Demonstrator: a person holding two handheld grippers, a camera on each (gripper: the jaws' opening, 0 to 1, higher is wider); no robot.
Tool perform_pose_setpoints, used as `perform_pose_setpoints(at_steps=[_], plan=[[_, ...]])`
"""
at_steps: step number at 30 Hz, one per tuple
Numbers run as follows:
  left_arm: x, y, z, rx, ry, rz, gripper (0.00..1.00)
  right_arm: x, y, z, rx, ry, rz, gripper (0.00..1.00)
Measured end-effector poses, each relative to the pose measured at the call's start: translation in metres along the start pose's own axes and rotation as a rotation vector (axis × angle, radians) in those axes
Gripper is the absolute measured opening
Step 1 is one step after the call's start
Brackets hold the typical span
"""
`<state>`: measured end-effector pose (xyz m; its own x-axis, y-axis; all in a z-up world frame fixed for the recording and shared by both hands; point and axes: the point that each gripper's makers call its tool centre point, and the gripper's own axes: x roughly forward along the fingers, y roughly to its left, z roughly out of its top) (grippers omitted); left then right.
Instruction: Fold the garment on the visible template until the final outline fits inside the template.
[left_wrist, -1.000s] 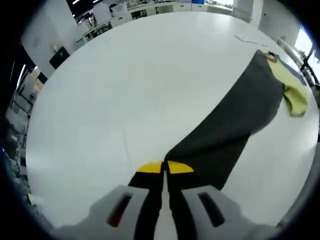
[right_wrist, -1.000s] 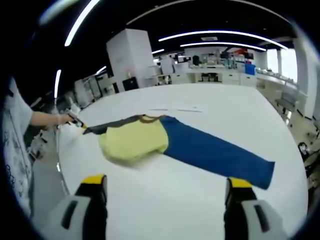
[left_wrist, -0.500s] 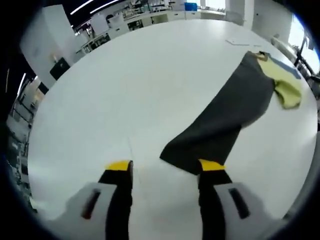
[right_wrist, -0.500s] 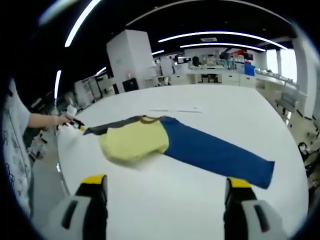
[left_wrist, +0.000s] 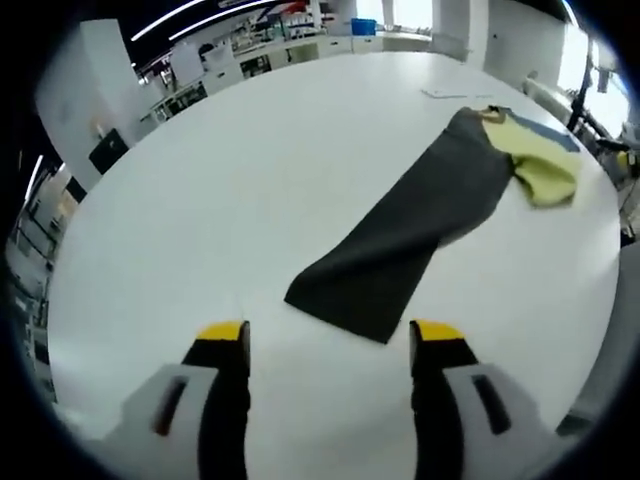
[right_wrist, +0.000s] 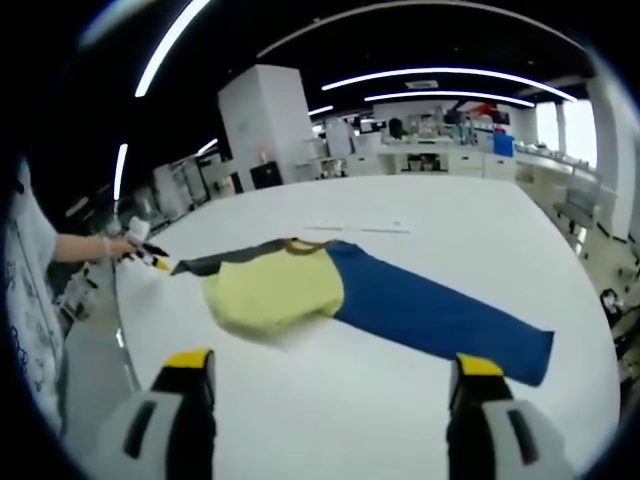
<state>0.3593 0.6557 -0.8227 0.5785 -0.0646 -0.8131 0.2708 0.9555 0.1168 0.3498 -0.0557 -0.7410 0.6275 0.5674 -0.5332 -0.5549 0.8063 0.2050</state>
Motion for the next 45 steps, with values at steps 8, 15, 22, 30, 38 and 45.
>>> perform_pose_setpoints(at_steps=[8, 15, 22, 30, 38, 45], plan=[[-0.005, -0.02, -0.005, 0.053, -0.001, -0.028, 0.5, -0.002, 0.002, -0.004, 0.009, -0.001, -0.004, 0.98], [0.0, -0.032, -0.009, 0.109, -0.005, -0.049, 0.34, -0.002, 0.002, -0.004, 0.017, -0.003, -0.005, 0.98], [0.001, -0.042, -0.005, 0.152, -0.011, -0.058, 0.22, -0.004, 0.002, -0.004, 0.017, -0.002, -0.012, 0.98], [0.01, -0.044, -0.009, 0.142, 0.017, -0.077, 0.14, -0.007, 0.003, -0.004, 0.027, -0.006, -0.018, 0.98], [0.015, -0.044, -0.012, 0.124, 0.039, -0.076, 0.06, -0.011, -0.004, -0.003, 0.029, -0.012, -0.026, 0.98], [0.012, -0.043, -0.01, 0.106, 0.02, -0.084, 0.0, -0.011, -0.004, -0.005, 0.034, -0.009, -0.025, 0.98]])
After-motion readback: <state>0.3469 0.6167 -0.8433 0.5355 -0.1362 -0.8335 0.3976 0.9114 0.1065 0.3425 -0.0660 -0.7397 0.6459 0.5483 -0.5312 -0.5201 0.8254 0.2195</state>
